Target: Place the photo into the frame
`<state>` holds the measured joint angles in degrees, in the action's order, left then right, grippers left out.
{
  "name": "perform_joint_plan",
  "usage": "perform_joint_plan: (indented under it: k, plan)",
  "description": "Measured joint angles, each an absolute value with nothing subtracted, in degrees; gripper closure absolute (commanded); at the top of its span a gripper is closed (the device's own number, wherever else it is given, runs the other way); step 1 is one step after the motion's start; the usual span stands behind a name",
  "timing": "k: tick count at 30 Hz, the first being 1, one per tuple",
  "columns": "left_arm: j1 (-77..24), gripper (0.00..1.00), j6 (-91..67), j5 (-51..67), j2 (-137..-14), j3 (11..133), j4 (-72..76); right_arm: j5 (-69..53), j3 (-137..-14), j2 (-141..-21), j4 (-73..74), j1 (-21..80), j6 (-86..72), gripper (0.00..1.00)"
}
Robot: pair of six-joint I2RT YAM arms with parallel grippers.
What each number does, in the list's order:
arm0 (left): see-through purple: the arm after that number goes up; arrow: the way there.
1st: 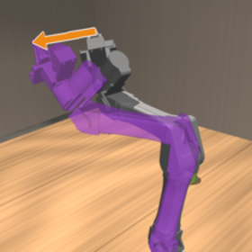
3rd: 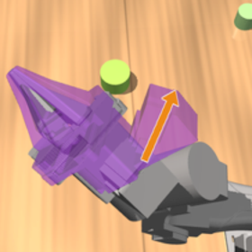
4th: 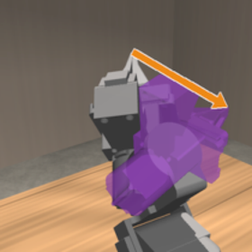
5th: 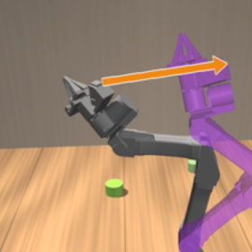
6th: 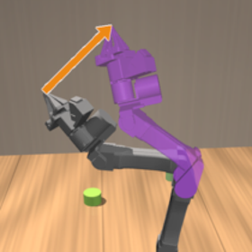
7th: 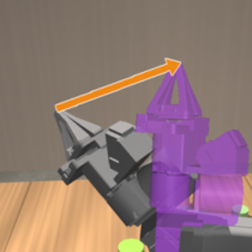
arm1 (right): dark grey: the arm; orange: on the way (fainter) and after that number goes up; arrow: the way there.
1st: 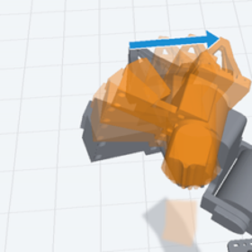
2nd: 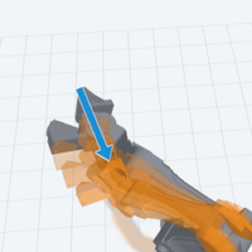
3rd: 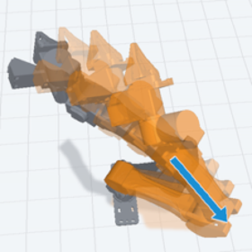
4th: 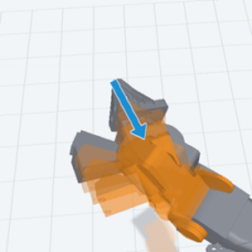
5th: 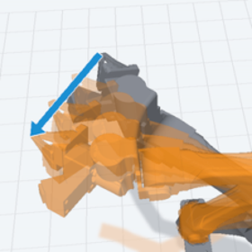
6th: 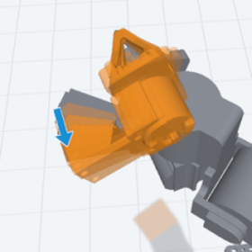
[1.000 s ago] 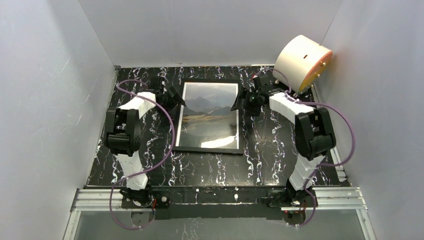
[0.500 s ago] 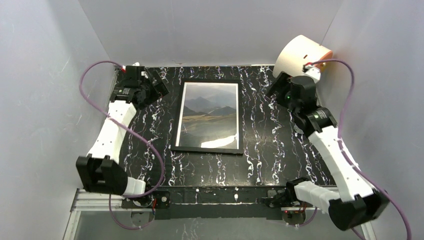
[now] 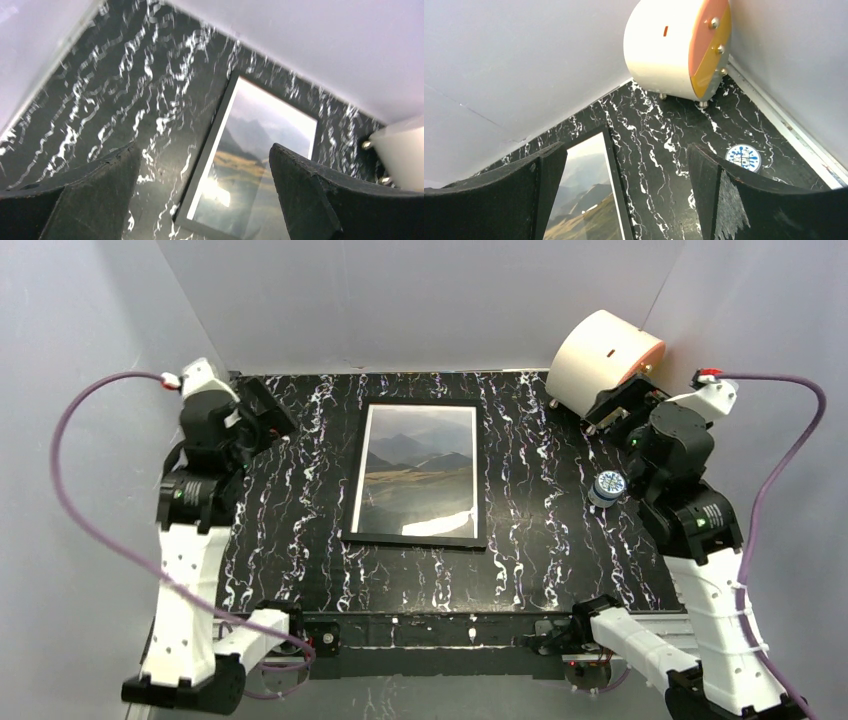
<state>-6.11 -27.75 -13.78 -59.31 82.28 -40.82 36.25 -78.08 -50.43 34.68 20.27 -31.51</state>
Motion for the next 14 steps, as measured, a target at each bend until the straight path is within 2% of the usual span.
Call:
perform_joint_plan:
  k: [6,14]
  plan:
    - [-6.1,0.02,-26.5,-19.0,-53.6,89.2,-41.7,37.7,-78.3,-48.6,34.6,20.3,-29.1,0.01]
    - [-6.1,0.02,-26.2,-21.1,-54.8,92.7,-44.4,38.0,-78.8,-48.4,34.6,20.3,-27.2,0.01]
